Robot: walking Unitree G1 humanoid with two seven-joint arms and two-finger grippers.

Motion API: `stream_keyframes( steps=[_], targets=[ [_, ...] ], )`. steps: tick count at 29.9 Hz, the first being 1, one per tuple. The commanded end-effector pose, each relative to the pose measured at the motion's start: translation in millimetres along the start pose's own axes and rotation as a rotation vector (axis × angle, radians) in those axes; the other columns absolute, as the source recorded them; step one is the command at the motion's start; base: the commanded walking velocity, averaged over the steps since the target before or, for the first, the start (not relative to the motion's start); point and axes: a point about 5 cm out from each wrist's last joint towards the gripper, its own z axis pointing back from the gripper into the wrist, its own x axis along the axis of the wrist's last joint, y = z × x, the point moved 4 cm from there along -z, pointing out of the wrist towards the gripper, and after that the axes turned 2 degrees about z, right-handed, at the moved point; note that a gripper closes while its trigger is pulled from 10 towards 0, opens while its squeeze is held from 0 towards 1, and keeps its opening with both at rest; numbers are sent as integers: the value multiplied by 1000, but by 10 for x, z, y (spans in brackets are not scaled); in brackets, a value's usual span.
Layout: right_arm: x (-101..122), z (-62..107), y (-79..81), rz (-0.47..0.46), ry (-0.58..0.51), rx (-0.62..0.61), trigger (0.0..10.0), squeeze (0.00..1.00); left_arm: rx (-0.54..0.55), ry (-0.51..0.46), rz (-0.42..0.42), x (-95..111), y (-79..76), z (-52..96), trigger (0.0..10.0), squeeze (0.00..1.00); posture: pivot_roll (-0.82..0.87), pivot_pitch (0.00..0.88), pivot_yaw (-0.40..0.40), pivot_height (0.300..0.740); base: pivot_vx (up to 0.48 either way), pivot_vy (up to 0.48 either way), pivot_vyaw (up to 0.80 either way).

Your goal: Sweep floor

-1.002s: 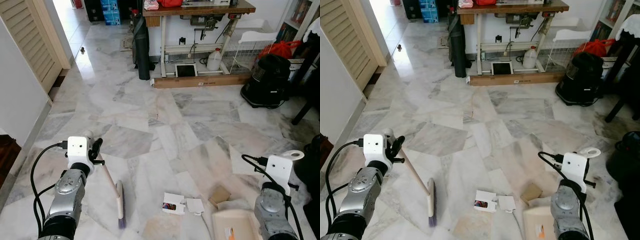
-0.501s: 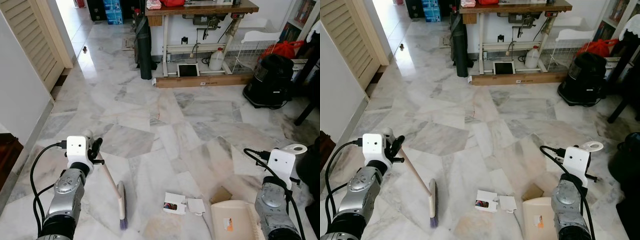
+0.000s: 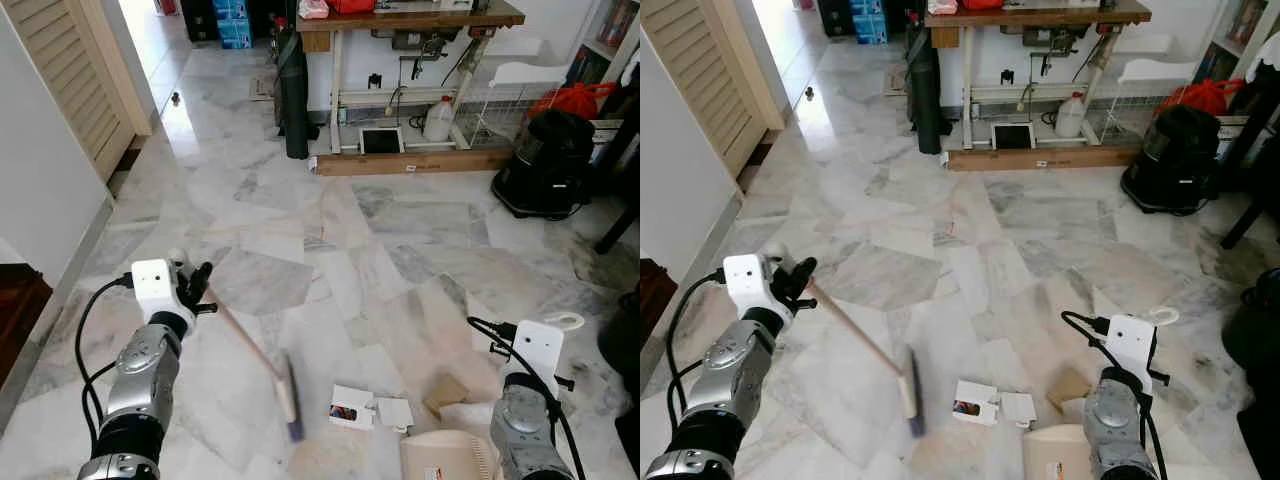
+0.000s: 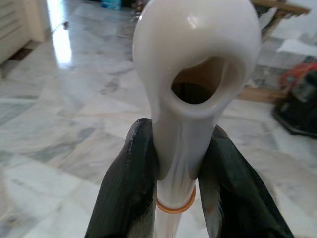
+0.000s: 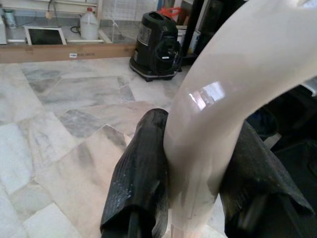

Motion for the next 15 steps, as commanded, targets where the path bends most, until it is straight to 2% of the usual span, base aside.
stream_keyframes(
  steps=[1, 3, 9, 11, 12, 15],
  targets=[
    [-59, 22, -4, 23, 16, -10, 10000, 0, -44, -65, 15, 205, -73, -75, 10000, 0, -52, 0, 41, 740, 0, 0, 0],
    [-93, 36, -14, 26, 26, -16, 10000, 0, -62, -63, 15, 219, -99, -94, 10000, 0, -50, 0, 42, 740, 0, 0, 0],
    [-197, 88, -22, 48, 58, -26, 10000, 0, -116, -54, -59, 221, -213, -166, 10000, 0, -49, 0, 45, 740, 0, 0, 0],
    [-231, 105, -20, 52, 71, -28, 10000, 0, -111, -47, -99, 206, -221, -184, 10000, 0, -49, 0, 46, 740, 0, 0, 0],
    [-258, 124, -11, 46, 82, -28, 10000, 0, -102, -24, -168, 156, -222, -194, 10000, 0, -47, 0, 46, 740, 0, 0, 0],
    [-290, 150, 15, 42, 94, -21, 10000, 0, -95, -13, -245, 93, -231, -192, 10000, 0, -50, 0, 45, 740, 0, 0, 0]
  ],
)
